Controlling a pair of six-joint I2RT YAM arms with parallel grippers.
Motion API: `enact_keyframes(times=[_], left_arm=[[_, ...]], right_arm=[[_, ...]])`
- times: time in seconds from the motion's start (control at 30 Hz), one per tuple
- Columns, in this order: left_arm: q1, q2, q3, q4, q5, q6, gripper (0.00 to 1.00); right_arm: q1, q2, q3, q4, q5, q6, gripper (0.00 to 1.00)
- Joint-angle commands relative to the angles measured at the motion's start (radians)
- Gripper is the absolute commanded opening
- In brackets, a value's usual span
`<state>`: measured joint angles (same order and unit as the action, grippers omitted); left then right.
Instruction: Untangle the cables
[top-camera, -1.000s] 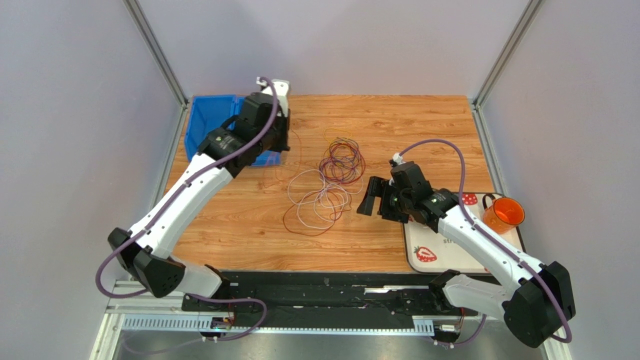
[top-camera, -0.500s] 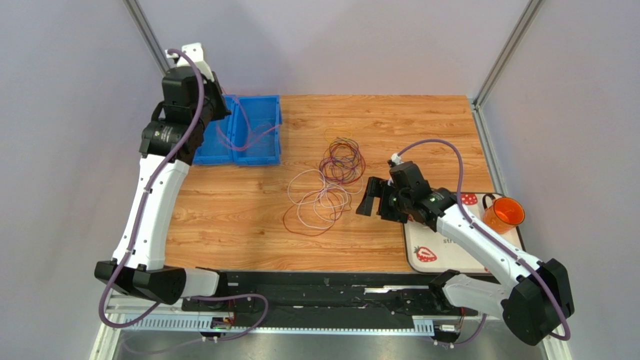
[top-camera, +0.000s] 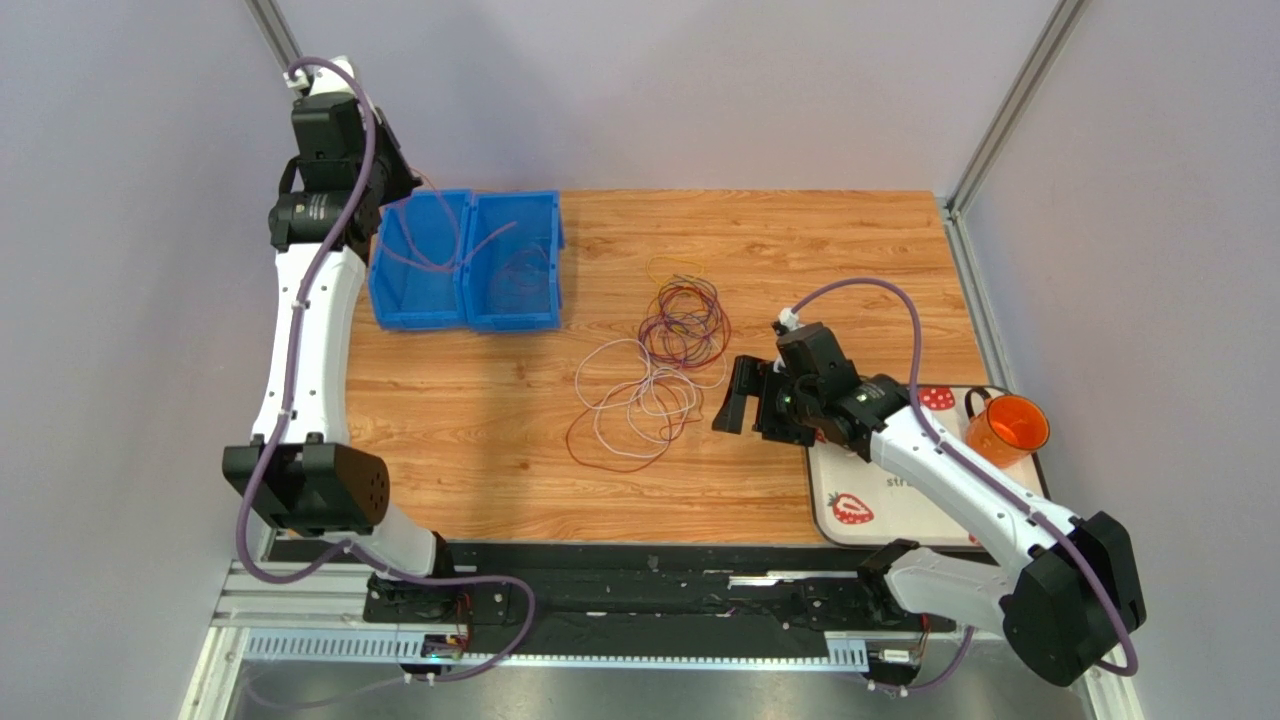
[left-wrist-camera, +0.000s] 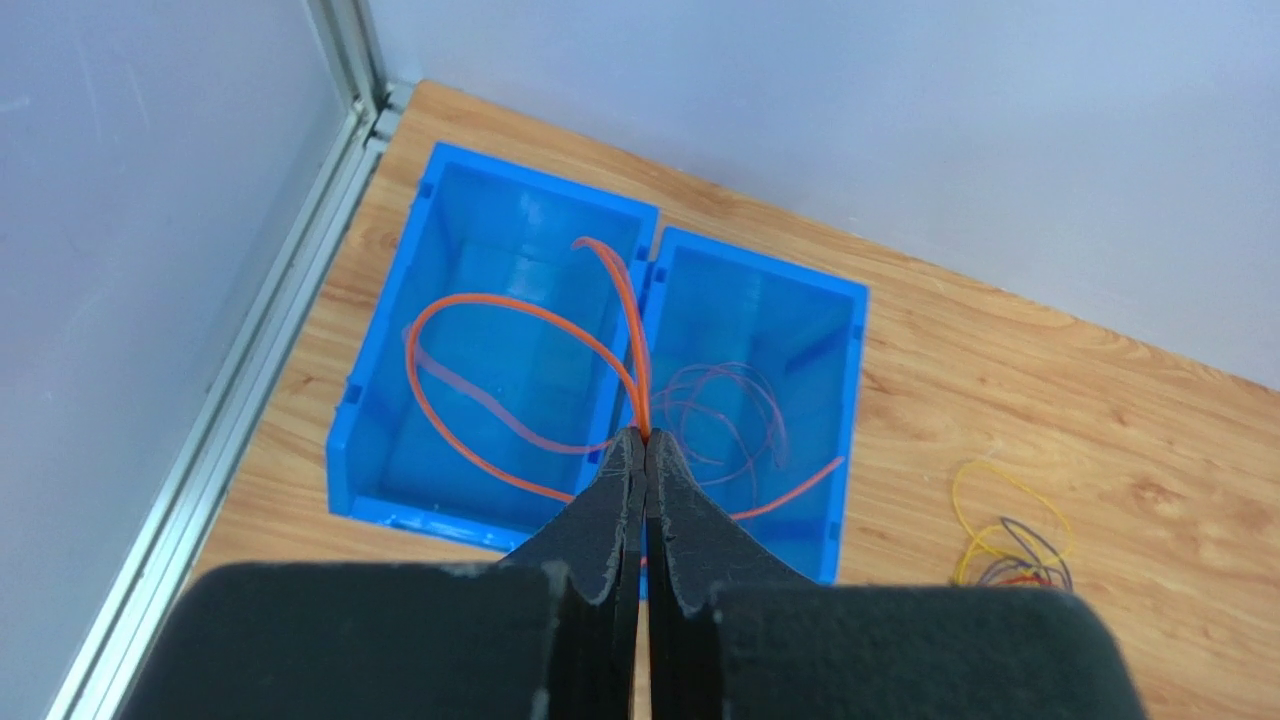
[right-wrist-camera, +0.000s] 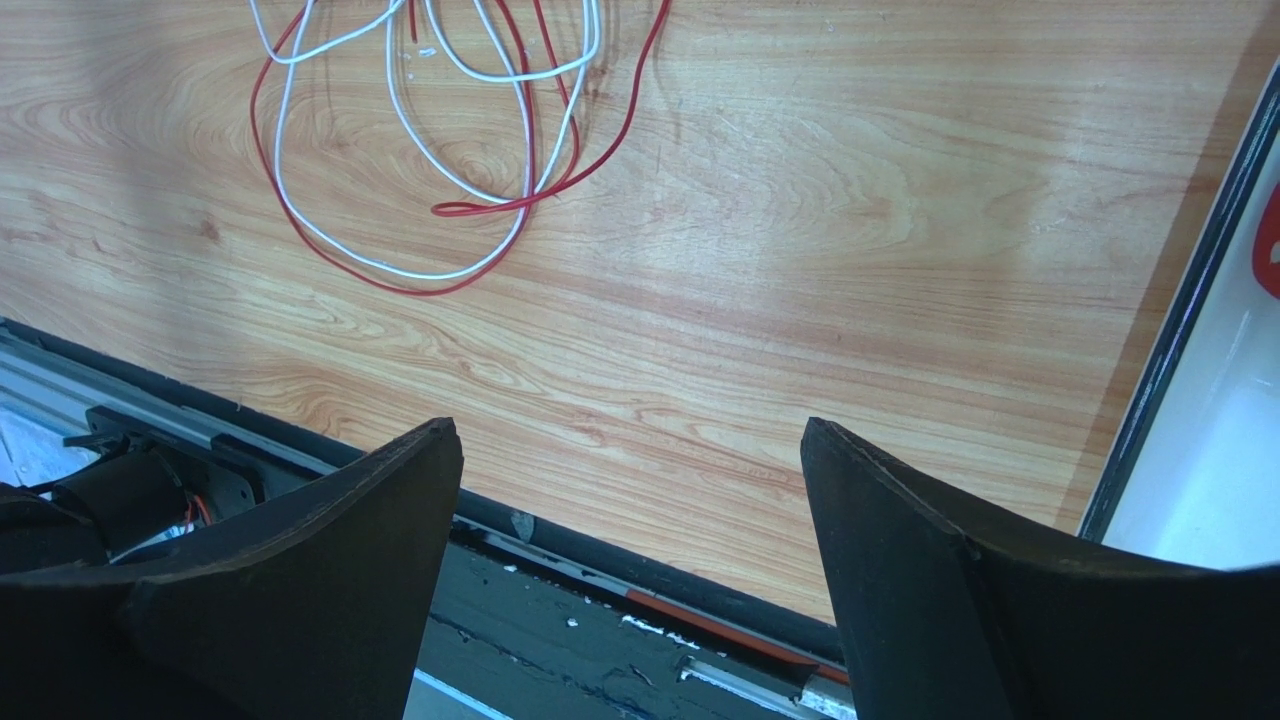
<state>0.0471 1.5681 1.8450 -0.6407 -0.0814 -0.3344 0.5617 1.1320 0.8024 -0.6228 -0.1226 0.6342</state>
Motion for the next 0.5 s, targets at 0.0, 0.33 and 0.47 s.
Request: enact_keyframes(times=[0.0, 0.33, 0.47], left_arm=[[0.057, 0.062, 0.051, 0.067, 0.017, -0.048, 0.0], [0.131, 0.236, 0.098, 0.11, -0.02, -0.172, 0.0], [0.134, 0.315, 0.17, 0.107, -0.055, -0.16, 0.0]], right_arm=[[0.001, 0.008, -0.006, 0.038, 0.001, -0.022, 0.88], [0.003, 0.026, -0.003, 0.038, 0.006, -0.022, 0.88], [0.001, 0.026, -0.002, 0.034, 0.006, -0.025, 0.88]])
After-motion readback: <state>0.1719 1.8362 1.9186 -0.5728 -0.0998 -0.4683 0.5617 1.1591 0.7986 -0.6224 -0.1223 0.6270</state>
